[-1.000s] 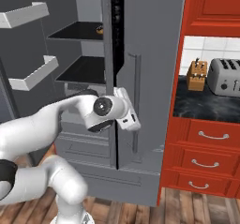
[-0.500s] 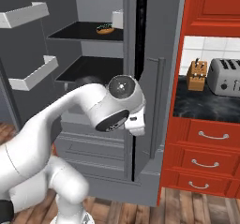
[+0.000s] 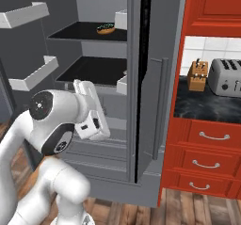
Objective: Take the donut and cupcake from the fridge and place them on the empty tray on the dining counter.
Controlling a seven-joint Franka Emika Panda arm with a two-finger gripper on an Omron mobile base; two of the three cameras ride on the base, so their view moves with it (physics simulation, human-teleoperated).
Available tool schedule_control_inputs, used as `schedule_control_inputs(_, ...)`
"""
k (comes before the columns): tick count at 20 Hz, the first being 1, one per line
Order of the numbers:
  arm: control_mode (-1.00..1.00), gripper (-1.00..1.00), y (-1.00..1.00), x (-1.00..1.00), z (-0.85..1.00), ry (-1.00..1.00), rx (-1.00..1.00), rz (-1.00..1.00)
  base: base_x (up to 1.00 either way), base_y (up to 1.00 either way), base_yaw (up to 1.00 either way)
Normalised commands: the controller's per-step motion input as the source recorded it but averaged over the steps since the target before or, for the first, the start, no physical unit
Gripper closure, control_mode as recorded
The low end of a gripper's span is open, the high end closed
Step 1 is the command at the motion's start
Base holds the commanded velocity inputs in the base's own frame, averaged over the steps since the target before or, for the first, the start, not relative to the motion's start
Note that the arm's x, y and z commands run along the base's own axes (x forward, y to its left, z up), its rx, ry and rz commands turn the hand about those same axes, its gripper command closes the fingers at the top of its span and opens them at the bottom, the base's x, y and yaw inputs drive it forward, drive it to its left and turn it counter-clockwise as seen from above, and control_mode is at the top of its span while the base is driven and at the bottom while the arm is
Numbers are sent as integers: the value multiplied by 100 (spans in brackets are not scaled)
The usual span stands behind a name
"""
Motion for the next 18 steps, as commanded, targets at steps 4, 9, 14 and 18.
schedule_control_inputs(4, -100, 100, 86, 51, 24, -46, -43, -8, 0, 0, 0)
schedule_control_inputs(9, -100, 100, 80, 78, 0, -52, -30, -17, 0, 0, 0)
schedule_control_inputs(14, -100, 100, 10, 66, -5, -9, -6, -13, 0, 0, 0)
schedule_control_inputs(18, -100, 100, -17, 85, -8, 0, -5, -20, 0, 0, 0)
